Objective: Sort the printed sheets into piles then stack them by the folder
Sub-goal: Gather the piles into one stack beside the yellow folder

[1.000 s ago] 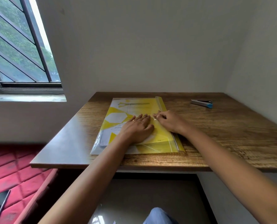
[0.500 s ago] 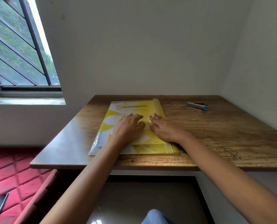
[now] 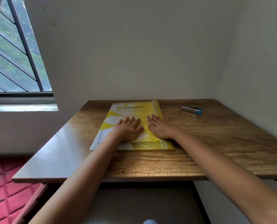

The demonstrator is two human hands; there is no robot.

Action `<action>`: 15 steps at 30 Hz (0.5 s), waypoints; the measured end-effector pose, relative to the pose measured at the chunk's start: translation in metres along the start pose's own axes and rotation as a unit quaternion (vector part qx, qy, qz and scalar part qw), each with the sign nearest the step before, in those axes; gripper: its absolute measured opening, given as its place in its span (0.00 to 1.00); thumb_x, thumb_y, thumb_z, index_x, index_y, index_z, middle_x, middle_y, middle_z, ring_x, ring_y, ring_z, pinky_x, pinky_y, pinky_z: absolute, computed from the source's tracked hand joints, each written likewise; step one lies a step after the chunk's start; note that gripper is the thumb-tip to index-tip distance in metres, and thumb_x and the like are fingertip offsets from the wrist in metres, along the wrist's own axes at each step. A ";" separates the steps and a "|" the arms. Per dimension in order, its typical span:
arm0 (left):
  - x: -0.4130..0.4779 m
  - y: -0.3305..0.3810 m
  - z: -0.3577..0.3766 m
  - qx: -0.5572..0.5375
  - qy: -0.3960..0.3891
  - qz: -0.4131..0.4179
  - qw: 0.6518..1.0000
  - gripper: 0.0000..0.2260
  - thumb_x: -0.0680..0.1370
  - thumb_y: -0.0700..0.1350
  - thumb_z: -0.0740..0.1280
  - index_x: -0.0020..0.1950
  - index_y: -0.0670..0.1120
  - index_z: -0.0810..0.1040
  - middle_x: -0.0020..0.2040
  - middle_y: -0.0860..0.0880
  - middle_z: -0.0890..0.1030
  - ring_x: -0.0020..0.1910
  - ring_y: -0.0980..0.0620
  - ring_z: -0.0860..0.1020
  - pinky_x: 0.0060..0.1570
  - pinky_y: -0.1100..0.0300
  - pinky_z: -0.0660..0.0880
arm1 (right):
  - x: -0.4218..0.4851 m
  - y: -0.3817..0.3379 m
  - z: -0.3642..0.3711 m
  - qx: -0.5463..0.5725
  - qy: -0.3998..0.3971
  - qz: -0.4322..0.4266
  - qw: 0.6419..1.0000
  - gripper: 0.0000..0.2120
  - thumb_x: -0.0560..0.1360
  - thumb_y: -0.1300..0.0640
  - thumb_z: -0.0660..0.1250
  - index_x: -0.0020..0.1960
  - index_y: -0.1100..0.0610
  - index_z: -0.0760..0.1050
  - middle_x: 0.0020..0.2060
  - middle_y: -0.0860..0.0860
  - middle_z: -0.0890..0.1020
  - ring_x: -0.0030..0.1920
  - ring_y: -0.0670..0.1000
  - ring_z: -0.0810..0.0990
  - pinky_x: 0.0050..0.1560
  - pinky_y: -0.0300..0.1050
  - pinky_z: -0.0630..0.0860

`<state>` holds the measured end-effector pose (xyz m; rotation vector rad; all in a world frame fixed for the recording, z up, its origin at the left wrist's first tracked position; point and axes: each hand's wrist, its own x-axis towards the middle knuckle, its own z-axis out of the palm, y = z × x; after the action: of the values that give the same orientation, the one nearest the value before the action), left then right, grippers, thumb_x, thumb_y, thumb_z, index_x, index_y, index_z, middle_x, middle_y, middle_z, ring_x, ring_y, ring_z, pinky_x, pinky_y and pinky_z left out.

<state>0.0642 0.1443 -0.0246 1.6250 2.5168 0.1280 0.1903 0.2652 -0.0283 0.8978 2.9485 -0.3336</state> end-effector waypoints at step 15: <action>0.016 0.001 0.003 0.003 0.024 0.010 1.000 0.26 0.83 0.58 0.46 0.79 0.53 0.48 0.80 0.50 0.47 0.78 0.51 0.45 0.75 0.53 0.41 | 0.012 0.007 0.002 0.063 0.058 0.003 0.996 0.25 0.82 0.45 0.42 0.78 0.49 0.46 0.78 0.50 0.46 0.77 0.50 0.45 0.75 0.56 0.42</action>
<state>0.0586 0.1594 -0.0288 1.6683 2.5393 0.1641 0.1844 0.2771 -0.0333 0.9726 3.0587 -0.4895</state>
